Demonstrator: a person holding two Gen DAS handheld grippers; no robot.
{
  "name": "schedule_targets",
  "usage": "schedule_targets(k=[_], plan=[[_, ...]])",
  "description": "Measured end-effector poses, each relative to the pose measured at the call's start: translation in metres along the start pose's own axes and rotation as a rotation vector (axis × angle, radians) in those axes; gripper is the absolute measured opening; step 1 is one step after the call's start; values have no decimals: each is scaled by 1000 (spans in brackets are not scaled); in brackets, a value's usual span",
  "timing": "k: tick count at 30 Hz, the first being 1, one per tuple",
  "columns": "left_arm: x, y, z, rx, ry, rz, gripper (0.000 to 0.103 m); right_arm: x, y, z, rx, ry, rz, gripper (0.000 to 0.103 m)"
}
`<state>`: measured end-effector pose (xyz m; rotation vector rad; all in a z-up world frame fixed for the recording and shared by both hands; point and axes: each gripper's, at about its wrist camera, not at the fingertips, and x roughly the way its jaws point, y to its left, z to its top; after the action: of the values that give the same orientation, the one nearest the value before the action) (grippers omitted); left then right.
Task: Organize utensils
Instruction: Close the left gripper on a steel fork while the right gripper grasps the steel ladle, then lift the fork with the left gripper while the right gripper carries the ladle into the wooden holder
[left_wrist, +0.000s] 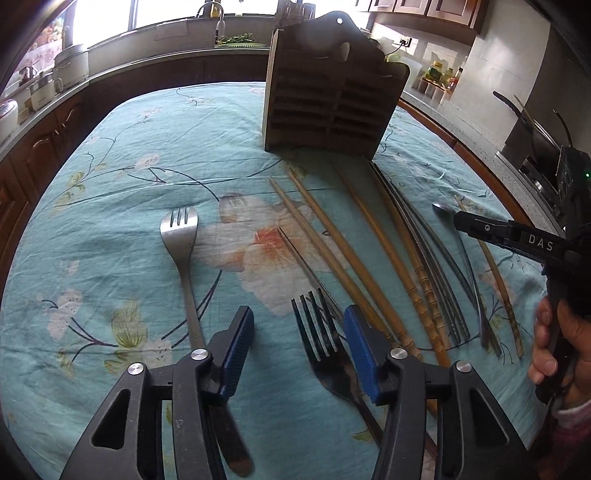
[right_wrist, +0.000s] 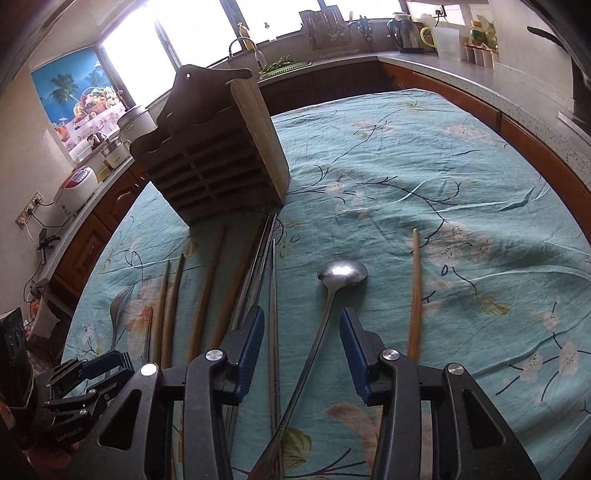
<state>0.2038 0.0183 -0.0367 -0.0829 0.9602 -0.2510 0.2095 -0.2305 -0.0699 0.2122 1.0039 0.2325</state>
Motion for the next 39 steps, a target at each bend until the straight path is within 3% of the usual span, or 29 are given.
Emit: schedule_targets(k=[4,5,7,8,11,18,39], plan=[[8,4,7,11,-2,-26,31,16,-3,5,13,39,-2,35],[11,3,8,11,-1,-39,22,17,-3,5,7,30,-10,30],[13,3,8,17,-2,-65,19,19,-3,7,3,34,-14,19],[15,3,8,21,-4,-71,17,20,-4,8,6,38,-7,8],[16,1,5,36,1,-103,2,20,-4,7,9,35,6,5],[-7,11,2,22,-64,-142,0,-4,-2,5,18,-20,45,2],[-83,28,15,-22,-312,-147,0,-82,29,38,-32,-253,132,2]])
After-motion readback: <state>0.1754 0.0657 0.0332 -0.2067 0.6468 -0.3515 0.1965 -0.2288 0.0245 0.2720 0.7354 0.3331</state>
